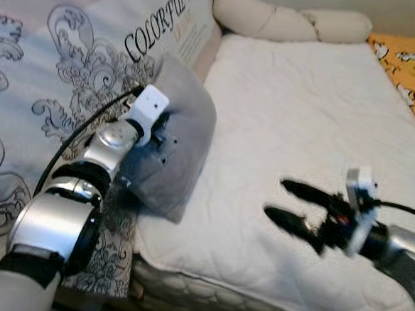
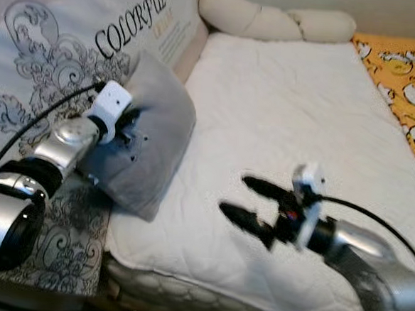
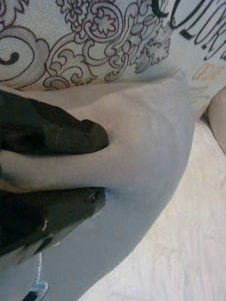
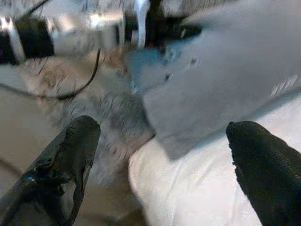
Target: Clean up the room
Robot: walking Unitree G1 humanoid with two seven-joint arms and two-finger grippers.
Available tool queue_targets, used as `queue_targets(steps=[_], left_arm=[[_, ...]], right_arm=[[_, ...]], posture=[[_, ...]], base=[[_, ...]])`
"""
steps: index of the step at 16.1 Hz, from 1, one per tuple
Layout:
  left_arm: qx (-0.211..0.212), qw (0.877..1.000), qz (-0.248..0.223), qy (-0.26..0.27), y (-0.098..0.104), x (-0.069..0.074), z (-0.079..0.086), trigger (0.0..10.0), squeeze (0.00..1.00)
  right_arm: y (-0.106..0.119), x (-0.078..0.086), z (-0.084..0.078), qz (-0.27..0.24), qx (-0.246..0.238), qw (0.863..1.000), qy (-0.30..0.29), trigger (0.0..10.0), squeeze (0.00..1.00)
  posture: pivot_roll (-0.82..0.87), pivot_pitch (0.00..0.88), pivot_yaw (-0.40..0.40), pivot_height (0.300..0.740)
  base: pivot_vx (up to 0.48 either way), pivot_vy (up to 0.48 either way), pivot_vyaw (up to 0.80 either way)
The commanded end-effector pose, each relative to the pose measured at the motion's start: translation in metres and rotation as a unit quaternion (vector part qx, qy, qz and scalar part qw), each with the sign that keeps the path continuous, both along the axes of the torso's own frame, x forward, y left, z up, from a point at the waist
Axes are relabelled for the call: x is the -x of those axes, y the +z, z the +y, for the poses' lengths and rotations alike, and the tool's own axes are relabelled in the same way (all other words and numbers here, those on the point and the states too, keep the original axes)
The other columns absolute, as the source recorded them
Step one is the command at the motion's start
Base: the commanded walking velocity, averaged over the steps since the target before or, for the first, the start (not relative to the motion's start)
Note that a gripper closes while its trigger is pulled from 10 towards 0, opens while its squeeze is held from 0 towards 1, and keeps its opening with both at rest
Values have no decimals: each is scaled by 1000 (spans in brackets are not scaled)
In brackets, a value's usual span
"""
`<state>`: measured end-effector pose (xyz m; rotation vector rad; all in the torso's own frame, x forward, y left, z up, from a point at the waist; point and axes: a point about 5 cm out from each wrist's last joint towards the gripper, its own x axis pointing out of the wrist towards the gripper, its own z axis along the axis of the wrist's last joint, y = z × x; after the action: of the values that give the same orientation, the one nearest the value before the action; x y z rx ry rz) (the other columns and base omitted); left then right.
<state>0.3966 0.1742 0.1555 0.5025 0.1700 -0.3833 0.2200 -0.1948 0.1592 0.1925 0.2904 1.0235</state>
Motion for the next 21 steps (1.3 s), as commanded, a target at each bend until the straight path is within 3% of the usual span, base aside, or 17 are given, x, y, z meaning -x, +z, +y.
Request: queue_targets(steps=[1, 3, 5, 8, 9, 10, 11, 12, 13, 14, 15, 17, 19, 20, 21], left_arm=[[5, 1000, 2, -14, 5, 0, 5, 10000, 1000], [24, 999, -1, -34, 9, 1, 6, 10000, 1000], [70, 995, -16, -63, 17, 3, 7, 10000, 1000], [145, 985, -62, -68, 31, 9, 5, 10000, 1000], [175, 980, -72, -65, 34, 18, 3, 10000, 1000], [187, 977, -74, -63, 35, 32, 0, 10000, 847], [187, 978, -66, -62, 33, 39, -2, 10000, 635], [208, 977, -30, -45, 21, 65, -5, 10000, 208], [224, 974, -16, -29, 14, 83, -7, 10000, 94], [225, 974, -37, -3, 9, 102, -6, 10000, 86], [235, 969, -49, 57, 5, 120, 2, 10000, 184], [210, 972, -34, 103, -3, 135, 14, 10000, 243], [188, 975, -29, 116, -3, 147, 19, 10000, 235], [182, 974, -29, 133, 0, 154, 23, 10000, 231], [174, 973, -30, 146, 1, 158, 26, 10000, 227]], right_arm=[[7, 4, -1, -1, -1, 1000, 13, 10000, 1000], [11, 4, -5, 5, -13, 1000, 2, 10000, 1000], [10, 2, -7, 25, -42, 998, -33, 10000, 1000], [5, 4, 1, 15, -22, 997, -66, 10000, 1000], [1, 2, 2, 4, -12, 994, -105, 10000, 1000], [-3, 2, 2, 8, -21, 989, -143, 10000, 0], [-4, 1, 1, 2, -21, 986, -163, 10000, 0], [-12, -2, -2, -1, -2, 970, -241, 10000, 0], [-18, -5, -6, 1, 18, 951, -308, 10000, 0], [-24, -4, -8, 6, 26, 932, -363, 10000, 0], [-32, 0, -4, 21, 35, 920, -390, 10000, 0], [-36, 1, 7, 24, 37, 920, -388, 10000, 0], [-37, 1, 16, 26, 28, 916, -399, 10000, 0], [-41, 0, 23, 18, 57, 915, -399, 10000, 0], [-42, -1, 27, 18, 55, 915, -399, 10000, 0]], posture=[[-150, 0, 63, 740], [-143, 0, 57, 740], [-140, 0, 59, 740], [-122, 0, 47, 740], [-119, 0, 41, 740], [-111, 0, 39, 740], [-108, 0, 39, 740], [-112, 0, 44, 740], [-114, 0, 44, 740], [-109, 0, 41, 740], [-100, 0, 34, 740], [-84, 0, 13, 740], [-74, 0, 2, 740], [-66, 0, 0, 740], [-66, 0, 0, 740]], base=[[0, 0, 0], [0, 0, 0], [0, 0, 0], [0, 0, 0], [0, 0, 0], [0, 0, 0], [0, 0, 0], [0, 0, 0], [0, 0, 0], [0, 0, 0], [0, 0, 0], [0, 0, 0], [0, -369, 0], [0, -371, 0], [0, -375, 0]])
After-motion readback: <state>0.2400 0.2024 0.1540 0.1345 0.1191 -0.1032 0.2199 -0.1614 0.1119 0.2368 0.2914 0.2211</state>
